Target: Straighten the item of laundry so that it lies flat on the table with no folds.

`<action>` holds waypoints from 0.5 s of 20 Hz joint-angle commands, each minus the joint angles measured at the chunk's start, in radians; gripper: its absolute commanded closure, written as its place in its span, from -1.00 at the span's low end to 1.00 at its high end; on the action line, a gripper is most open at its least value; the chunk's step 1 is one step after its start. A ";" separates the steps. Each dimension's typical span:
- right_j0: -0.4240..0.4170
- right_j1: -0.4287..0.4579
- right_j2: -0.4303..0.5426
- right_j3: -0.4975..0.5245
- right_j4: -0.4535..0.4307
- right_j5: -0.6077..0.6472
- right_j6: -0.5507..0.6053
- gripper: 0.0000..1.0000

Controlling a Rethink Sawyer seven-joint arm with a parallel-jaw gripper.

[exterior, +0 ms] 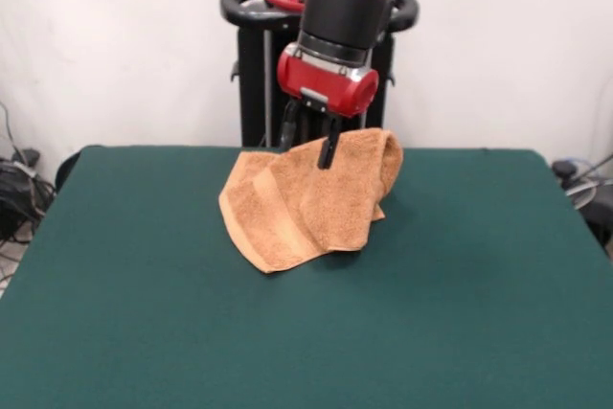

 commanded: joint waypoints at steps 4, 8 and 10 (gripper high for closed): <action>-0.035 0.173 0.141 -0.008 0.046 -0.166 0.250 -1.00; -0.055 0.214 0.149 -0.034 0.031 -0.184 0.216 -1.00; -0.058 0.231 0.150 -0.041 0.024 -0.201 0.208 -1.00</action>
